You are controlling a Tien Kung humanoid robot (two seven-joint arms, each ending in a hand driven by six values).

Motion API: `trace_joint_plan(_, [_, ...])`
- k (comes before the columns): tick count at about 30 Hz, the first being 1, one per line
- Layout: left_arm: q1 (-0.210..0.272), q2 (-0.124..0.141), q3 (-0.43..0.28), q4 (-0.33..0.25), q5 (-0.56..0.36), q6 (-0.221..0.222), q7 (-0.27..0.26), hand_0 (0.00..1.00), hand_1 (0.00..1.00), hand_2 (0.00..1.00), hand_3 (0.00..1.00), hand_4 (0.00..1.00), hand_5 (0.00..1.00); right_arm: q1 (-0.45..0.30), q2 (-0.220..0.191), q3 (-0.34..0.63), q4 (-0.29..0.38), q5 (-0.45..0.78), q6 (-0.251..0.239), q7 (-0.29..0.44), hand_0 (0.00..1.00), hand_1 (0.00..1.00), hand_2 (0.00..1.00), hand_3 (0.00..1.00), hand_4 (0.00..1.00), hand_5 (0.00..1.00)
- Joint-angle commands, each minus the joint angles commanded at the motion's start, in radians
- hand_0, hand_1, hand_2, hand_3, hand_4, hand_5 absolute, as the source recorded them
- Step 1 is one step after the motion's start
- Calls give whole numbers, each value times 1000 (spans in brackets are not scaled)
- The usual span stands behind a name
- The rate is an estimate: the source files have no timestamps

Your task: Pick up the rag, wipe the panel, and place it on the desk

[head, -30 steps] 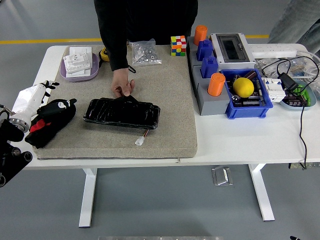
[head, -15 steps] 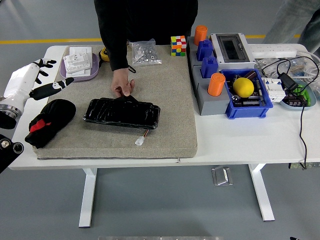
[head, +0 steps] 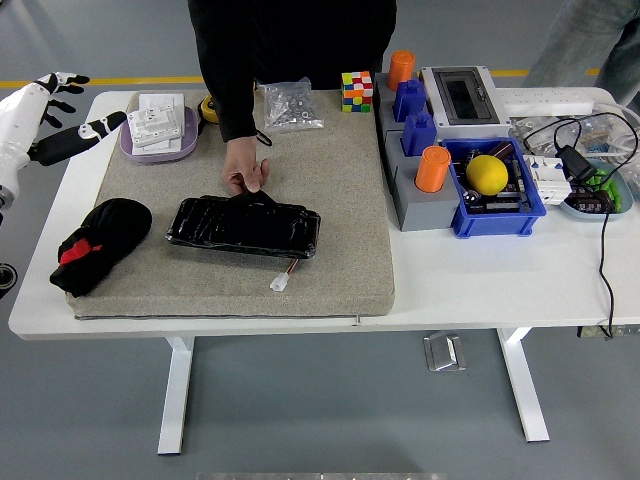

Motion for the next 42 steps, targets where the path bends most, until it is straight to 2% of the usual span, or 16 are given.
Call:
trace_joint_plan(7, [-1, 15, -2, -24, -68, 7, -11, 415, 624, 763, 806, 998, 870, 1, 8, -7, 0, -2, -3, -1, 784, 693, 723, 655, 998, 553])
trace_joint_plan(9, [9, 14, -12, -22, -83, 9, -15, 415, 621, 761, 805, 998, 840, -1, 14, -6, 0, -5, -6, 0, 785, 693, 723, 654, 998, 552])
trace_joint_plan(18, [57, 6, -58, -26, -98, 17, -27, 414, 620, 758, 803, 998, 825, -10, 33, 2, 0, -14, -10, -1, 785, 693, 723, 654, 998, 552])
trace_joint_plan(32, [57, 3, -90, -33, -105, 23, -24, 412, 620, 752, 799, 993, 813, -12, 33, 10, -3, -15, -8, 1, 785, 693, 723, 653, 998, 551])
trace_joint_plan(42, [49, 3, -88, -24, -114, 22, -26, 410, 617, 749, 798, 981, 796, -12, 29, 14, -2, -12, -7, 1, 785, 693, 723, 652, 998, 550])
